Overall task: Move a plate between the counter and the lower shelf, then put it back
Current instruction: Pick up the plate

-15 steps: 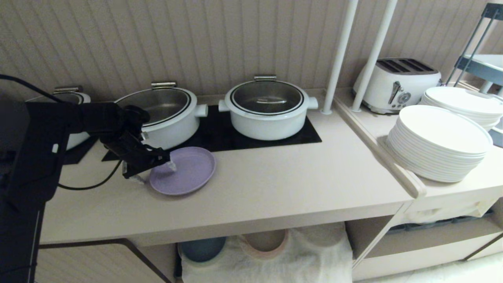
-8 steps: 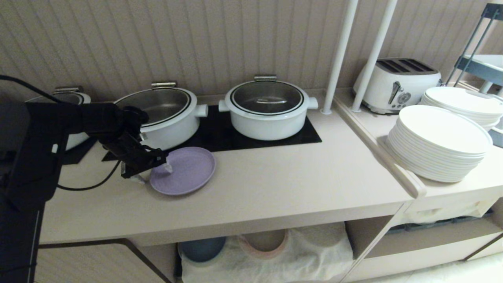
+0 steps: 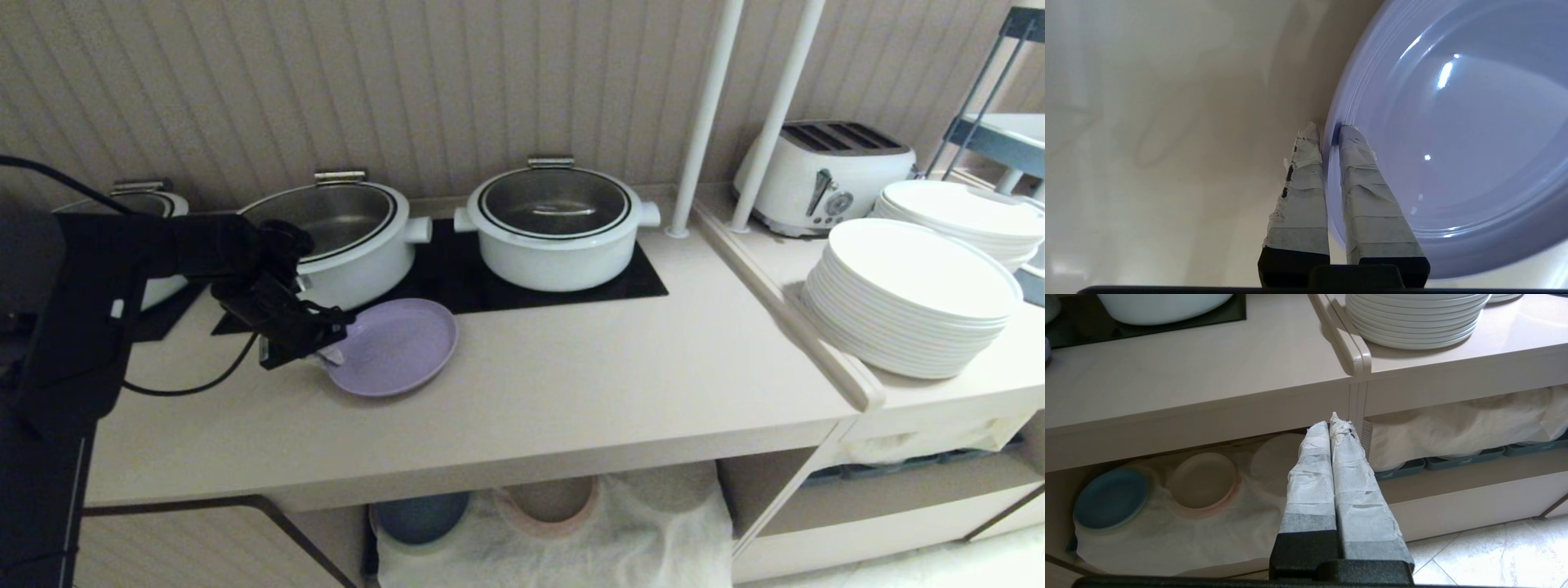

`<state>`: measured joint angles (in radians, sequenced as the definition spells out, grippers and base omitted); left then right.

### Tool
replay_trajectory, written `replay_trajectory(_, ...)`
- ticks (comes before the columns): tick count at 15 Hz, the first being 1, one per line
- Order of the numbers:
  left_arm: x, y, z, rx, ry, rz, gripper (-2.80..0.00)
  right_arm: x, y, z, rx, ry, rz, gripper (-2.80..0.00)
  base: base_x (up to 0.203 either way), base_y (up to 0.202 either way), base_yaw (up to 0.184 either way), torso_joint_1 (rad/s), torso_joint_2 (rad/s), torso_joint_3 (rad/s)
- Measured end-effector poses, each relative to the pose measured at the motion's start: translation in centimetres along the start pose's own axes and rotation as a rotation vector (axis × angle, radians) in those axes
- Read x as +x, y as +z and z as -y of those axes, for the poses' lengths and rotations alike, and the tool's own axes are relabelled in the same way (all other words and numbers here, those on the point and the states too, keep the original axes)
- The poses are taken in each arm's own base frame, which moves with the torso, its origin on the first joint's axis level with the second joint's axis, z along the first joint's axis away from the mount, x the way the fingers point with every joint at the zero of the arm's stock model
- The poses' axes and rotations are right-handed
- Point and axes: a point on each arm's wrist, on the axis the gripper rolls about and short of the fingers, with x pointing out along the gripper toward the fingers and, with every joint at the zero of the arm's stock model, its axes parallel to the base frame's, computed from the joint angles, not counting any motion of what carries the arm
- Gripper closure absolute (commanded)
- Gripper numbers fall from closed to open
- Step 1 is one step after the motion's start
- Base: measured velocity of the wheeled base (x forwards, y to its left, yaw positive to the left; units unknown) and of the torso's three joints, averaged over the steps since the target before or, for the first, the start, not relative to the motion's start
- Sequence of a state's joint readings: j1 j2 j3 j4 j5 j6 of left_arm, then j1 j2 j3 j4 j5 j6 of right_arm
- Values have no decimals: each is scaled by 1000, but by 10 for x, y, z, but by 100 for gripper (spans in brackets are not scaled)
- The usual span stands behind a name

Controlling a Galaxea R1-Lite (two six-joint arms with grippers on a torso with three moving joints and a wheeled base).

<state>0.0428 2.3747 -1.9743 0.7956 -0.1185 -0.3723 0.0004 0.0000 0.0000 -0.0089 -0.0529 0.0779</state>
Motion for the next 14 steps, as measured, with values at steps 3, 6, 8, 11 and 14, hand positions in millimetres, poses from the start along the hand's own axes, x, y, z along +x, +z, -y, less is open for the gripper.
replay_trajectory(3,-2,0,1,1,2,1,0,0,0,0,0,0,0,0,0,0,0,0,0,0)
replay_trajectory(6,-5,-1,1,1,3,2,0,0,0,0,1,1,0,0,0,0,0,0,0,0)
replay_trajectory(8,-9,-2,2,1,3,6,0,0,0,0,0,1,0,0,0,0,0,0,0,0)
replay_trajectory(11,-16,-4,2,0,5,-4,0,0,0,0,0,1,0,0,0,0,0,0,0,0)
replay_trajectory(14,-25,-10,2,-7,14,-44,0,0,0,0,0,1,0,0,0,0,0,0,0,0)
